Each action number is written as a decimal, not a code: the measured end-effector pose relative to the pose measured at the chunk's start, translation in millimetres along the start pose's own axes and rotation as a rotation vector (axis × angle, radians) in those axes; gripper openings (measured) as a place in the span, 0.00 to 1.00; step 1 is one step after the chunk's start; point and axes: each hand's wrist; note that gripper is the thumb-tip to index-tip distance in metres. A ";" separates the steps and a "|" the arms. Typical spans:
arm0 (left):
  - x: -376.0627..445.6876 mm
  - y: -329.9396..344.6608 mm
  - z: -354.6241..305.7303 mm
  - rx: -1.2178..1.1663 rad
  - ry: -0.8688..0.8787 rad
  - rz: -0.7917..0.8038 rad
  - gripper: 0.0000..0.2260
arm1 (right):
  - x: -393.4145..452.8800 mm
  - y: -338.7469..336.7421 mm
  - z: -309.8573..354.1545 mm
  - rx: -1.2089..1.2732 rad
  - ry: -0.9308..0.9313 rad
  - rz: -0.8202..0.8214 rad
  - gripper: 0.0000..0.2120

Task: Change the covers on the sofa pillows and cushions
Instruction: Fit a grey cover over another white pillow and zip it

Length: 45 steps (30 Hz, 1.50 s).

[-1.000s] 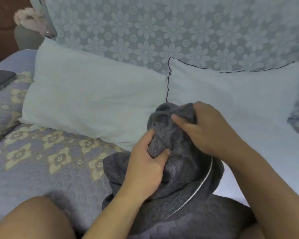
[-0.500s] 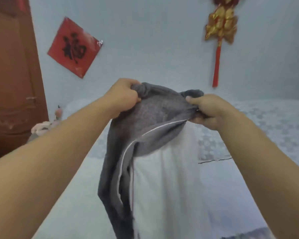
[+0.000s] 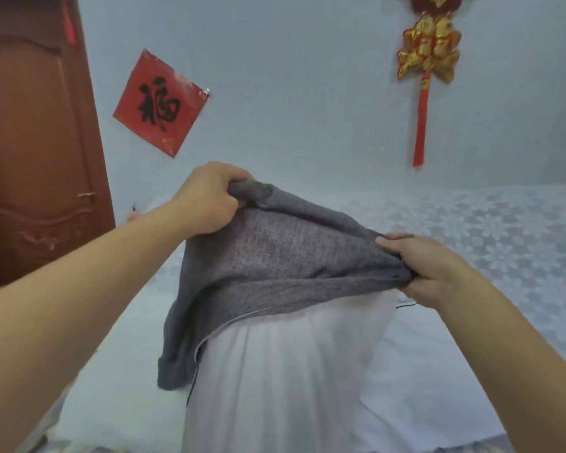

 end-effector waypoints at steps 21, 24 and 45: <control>-132.3 85.6 41.3 -0.614 -0.333 -0.302 0.34 | 64.3 9.6 -90.1 -0.593 -0.042 -0.275 0.05; -186.6 125.3 49.1 -0.218 -0.125 -0.588 0.21 | 71.7 7.2 -104.1 -0.766 -0.121 -0.347 0.05; -183.5 140.0 109.4 0.270 -0.233 -0.321 0.13 | 50.5 22.2 -92.3 -0.943 -0.354 -0.384 0.09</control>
Point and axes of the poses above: each hand's wrist, its own x-axis towards the middle knuckle, its own y-axis out of the palm, z = x × y, and after that the axes turned 5 degrees about x, right-handed
